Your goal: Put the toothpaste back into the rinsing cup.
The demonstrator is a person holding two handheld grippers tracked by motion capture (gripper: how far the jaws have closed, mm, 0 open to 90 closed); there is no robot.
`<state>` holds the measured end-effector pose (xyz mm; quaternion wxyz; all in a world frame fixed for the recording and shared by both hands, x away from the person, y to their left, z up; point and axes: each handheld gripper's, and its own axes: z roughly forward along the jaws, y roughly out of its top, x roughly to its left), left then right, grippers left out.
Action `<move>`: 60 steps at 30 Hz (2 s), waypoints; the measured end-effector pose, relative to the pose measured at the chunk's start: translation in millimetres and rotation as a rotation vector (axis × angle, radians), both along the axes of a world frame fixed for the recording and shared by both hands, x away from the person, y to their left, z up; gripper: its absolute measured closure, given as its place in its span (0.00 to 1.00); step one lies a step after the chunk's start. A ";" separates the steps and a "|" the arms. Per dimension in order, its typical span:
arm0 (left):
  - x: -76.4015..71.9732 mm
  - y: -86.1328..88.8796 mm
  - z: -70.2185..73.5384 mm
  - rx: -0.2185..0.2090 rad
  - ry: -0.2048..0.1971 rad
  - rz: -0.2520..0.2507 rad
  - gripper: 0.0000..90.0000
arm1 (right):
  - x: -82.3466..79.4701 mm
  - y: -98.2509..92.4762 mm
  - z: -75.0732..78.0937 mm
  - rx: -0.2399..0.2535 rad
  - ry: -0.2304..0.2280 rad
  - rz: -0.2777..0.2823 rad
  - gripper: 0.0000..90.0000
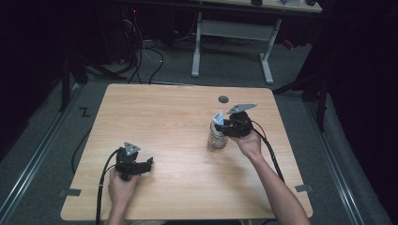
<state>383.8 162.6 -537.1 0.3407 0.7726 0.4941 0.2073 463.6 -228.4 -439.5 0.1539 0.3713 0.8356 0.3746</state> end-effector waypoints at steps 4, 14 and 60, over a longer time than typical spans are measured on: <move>0.0 0.0 0.0 0.000 0.000 0.000 0.20 | -1.7 -1.7 0.3 -0.004 -0.001 0.003 0.70; 0.0 0.0 0.0 0.000 0.000 0.000 0.20 | -6.6 -5.1 0.7 -0.012 0.006 0.005 0.69; 0.0 -0.2 -0.1 0.001 -0.001 0.000 0.19 | -38.7 -20.4 14.0 0.038 -0.077 -0.034 0.44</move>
